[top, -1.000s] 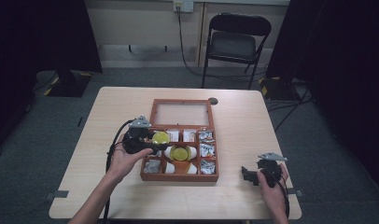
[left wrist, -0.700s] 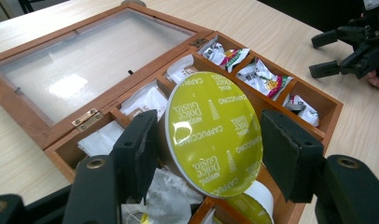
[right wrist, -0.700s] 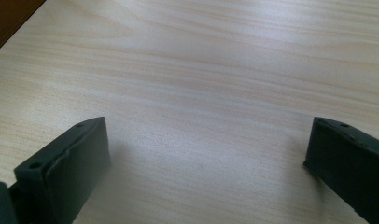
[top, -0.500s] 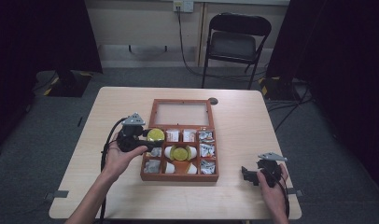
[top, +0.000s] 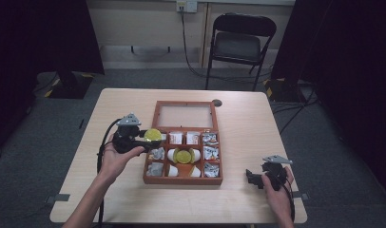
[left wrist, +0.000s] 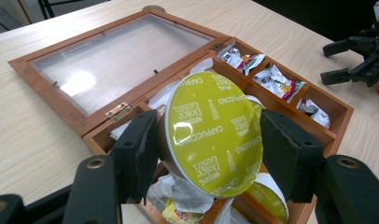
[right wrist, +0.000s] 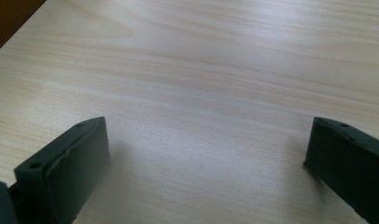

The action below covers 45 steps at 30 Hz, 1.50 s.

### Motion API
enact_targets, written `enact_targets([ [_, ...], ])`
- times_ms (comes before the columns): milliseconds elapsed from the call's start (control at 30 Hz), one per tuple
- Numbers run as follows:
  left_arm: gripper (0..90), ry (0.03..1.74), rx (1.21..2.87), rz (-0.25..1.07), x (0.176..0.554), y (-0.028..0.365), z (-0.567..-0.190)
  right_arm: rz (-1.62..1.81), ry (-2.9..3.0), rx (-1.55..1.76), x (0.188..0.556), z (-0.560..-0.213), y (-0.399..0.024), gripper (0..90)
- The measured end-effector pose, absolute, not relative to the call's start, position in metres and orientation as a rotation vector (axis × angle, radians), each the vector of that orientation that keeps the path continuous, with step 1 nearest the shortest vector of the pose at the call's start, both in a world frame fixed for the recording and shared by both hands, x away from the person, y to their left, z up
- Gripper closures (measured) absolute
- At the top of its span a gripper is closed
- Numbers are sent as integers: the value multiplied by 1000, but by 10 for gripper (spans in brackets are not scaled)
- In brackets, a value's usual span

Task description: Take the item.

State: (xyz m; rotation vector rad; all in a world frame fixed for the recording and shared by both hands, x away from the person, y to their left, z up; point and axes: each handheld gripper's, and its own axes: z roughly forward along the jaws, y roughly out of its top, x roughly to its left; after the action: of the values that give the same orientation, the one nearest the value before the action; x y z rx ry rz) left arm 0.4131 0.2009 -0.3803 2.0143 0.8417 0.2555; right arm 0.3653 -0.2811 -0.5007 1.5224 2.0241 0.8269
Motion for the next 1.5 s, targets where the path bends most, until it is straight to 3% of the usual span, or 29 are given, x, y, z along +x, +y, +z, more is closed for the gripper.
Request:
enact_targets([
  [1500, 393, 1021, 1973, 340, 423, 258, -396, 827, 2025, 1522, 365, -501, -281, 0],
])
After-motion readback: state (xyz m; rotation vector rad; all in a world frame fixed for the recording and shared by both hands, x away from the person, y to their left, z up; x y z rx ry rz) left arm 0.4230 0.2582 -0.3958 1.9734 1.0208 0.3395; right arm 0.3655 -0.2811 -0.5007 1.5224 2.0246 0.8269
